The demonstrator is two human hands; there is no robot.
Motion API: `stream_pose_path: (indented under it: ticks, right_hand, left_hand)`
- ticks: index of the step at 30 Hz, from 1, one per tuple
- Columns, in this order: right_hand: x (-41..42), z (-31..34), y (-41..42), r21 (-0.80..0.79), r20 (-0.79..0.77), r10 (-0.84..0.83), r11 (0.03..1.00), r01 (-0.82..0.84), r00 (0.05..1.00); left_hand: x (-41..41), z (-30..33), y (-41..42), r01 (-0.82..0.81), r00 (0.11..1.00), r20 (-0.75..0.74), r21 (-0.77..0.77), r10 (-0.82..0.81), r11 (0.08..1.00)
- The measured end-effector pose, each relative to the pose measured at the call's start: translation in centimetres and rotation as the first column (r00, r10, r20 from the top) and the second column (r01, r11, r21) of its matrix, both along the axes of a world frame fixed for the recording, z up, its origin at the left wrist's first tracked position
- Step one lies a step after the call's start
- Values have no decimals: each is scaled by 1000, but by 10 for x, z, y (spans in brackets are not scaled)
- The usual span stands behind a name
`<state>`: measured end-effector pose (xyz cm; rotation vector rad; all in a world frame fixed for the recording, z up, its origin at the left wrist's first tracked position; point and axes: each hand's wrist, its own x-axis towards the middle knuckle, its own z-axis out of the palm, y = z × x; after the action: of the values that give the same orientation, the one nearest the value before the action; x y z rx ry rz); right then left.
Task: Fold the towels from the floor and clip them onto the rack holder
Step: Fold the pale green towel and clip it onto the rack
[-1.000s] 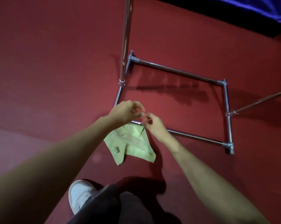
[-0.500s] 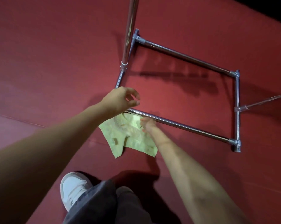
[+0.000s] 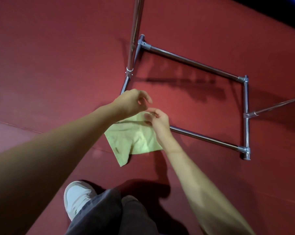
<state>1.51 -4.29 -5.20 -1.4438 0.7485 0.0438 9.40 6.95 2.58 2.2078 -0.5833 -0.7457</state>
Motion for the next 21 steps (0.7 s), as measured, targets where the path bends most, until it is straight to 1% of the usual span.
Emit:
stream_pose_path:
  ticks: [3, 6, 8, 10, 12, 14, 17, 19, 21]
  right_hand:
    - [-5, 53, -6, -50, 128, 98, 994, -92, 987]
    - [-11, 109, -15, -104, 230, 174, 983, -154, 958]
    - [-14, 151, -25, -181, 280, 237, 965, -191, 930]
    - [-20, 197, -37, -293, 298, 325, 926, -238, 897]
    - [-27, 246, -55, -399, 308, 373, 886, -237, 876]
    - [-35, 295, -73, -445, 348, 383, 871, -209, 856]
    - [-51, 368, -95, -482, 416, 397, 859, -172, 818]
    - [-64, 411, -106, -499, 484, 387, 859, -115, 785]
    - [-77, 447, -116, -496, 540, 363, 866, -61, 759]
  left_hand:
    - [3, 18, -7, 76, 995, 65, 29, -78, 997]
    - [6, 57, -13, 214, 975, 80, -55, -209, 975]
    - [4, 95, -19, 331, 943, 61, -41, -328, 943]
    - [0, 135, -27, 393, 918, 56, -1, -393, 919]
    - [-6, 179, -33, 390, 918, 68, 4, -390, 921]
    - [-16, 223, -42, 367, 924, 116, -7, -363, 930]
    - [-35, 293, -63, 301, 925, 265, -69, -274, 951]
    - [-50, 336, -79, 259, 901, 387, -111, -199, 959]
    - [-66, 372, -92, 230, 873, 471, -173, -125, 958]
